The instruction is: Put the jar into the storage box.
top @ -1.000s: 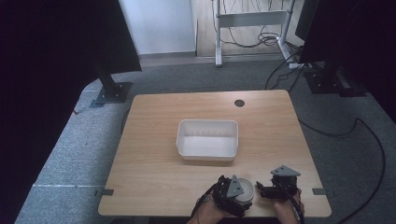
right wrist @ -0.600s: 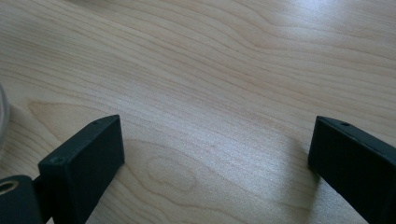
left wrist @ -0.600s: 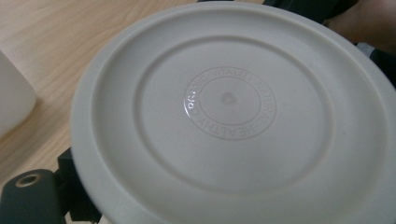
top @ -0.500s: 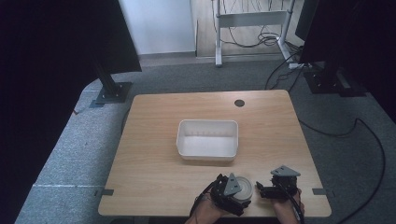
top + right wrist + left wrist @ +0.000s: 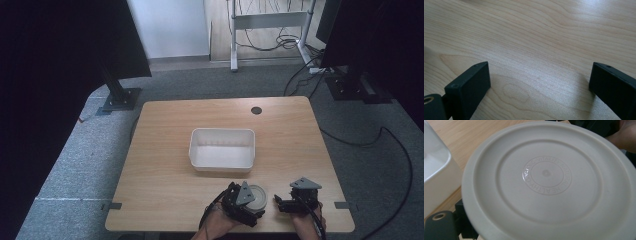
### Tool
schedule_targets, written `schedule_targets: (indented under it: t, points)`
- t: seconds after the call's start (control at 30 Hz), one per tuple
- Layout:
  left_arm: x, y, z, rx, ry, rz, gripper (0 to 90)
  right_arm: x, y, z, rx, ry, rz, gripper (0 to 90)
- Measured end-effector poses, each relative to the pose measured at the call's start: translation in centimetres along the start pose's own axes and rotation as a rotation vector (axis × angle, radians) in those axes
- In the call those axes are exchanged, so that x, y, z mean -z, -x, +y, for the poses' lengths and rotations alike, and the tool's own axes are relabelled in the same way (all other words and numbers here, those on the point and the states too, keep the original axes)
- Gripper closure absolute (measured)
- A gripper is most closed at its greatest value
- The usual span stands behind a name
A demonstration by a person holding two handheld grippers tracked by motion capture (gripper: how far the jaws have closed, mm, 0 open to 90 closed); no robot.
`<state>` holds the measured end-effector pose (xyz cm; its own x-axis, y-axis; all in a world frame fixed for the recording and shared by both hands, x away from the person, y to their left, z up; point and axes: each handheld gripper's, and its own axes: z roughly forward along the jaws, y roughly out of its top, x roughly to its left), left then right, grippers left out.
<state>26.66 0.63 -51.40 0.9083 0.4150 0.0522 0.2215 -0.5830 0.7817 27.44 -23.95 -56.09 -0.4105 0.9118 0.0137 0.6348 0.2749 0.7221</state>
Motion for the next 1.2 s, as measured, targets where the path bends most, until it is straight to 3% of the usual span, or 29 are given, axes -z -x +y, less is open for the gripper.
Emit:
schedule_targets:
  t: [1.2]
  points:
    - [2.2,-3.3,0.6,0.024,0.005,0.057,10.4,0.0,0.0,0.0,0.0,0.0,0.0,3.1]
